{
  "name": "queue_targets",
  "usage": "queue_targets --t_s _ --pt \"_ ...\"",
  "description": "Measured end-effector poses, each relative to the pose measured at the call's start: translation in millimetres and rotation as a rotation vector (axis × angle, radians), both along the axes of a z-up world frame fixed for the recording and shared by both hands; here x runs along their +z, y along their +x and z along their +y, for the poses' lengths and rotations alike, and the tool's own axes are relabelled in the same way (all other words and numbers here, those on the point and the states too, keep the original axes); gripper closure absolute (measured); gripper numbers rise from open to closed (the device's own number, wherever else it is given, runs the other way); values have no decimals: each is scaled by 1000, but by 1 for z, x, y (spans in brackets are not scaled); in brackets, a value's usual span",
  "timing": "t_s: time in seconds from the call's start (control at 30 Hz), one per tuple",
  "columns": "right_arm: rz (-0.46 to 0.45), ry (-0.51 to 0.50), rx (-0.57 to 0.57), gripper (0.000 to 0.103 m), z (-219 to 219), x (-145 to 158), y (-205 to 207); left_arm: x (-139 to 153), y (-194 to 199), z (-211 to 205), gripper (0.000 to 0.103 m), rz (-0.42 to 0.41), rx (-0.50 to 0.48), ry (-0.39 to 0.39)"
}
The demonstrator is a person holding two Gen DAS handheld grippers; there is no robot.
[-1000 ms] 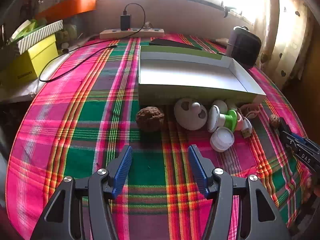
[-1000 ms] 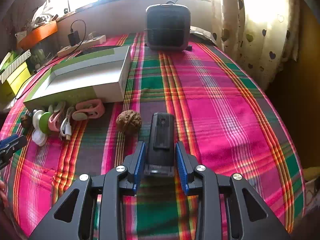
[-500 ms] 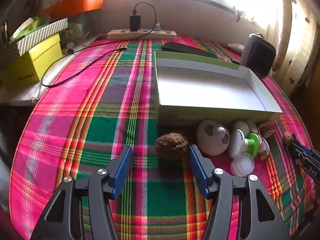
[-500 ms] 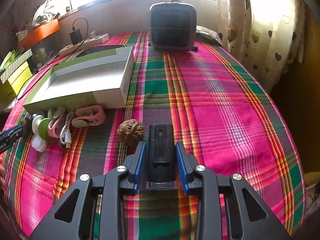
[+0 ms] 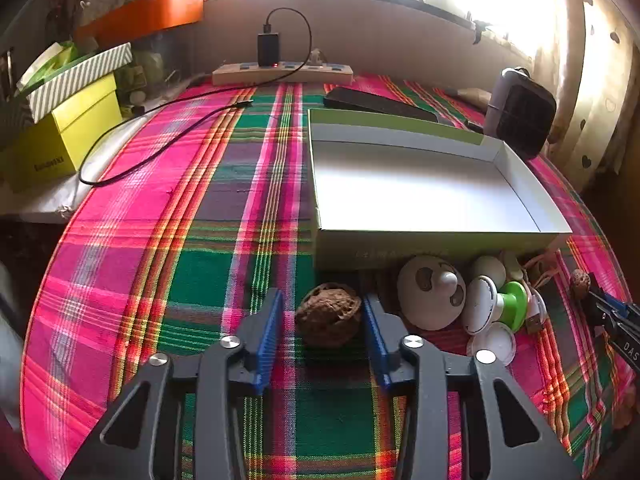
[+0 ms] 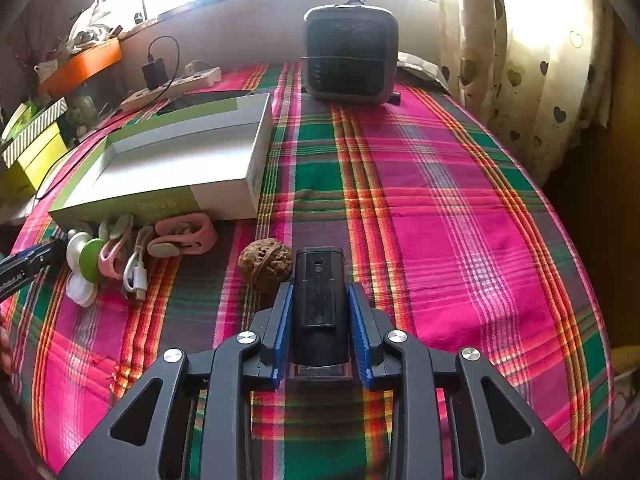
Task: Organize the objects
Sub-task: 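Grasp the walnut with the left gripper while the right gripper holds the device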
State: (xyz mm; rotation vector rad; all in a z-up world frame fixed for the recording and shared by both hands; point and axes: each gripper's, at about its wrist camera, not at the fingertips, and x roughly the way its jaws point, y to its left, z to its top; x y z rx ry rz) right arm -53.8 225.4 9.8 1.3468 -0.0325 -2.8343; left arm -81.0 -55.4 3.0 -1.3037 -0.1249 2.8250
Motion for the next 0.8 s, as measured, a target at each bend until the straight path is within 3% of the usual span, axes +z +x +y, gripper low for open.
queue_targets --t_s 0.07,0.8 --pt "0 -4 2 74 -1 0 0 0 0 0 73 -1 -1 -1" --pt "14 -29 5 74 1 3 6 7 10 3 73 6 -3 -18"
